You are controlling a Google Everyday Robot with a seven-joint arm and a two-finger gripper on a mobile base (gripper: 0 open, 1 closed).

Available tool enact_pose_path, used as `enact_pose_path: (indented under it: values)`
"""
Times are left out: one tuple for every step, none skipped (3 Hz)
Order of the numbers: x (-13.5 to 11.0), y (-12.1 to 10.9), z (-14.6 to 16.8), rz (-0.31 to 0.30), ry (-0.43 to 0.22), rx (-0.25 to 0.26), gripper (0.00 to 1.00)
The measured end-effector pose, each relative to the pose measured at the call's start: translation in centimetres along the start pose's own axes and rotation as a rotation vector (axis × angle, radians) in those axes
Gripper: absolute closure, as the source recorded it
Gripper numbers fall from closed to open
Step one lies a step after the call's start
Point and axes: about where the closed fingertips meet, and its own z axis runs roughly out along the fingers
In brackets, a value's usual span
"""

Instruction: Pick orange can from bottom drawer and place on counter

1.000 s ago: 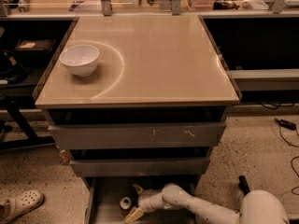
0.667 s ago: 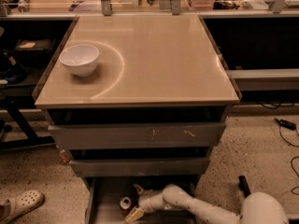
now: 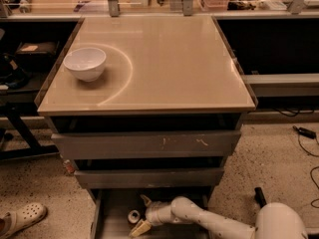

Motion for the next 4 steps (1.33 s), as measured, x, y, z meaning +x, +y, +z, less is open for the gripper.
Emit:
enact_pose_path:
  values:
    - [0.48,0.70,1.66,-0.023,-0.015,-0.033,0.00]
    - [0.51,0.71,1.68,-0.024,-0.015,-0.033,0.00]
    - [0.51,0.71,1.69,-0.024,-0.015,-0.033,0.18]
    - [0.51,0.71,1.69,-0.024,-0.015,-0.033,0.41]
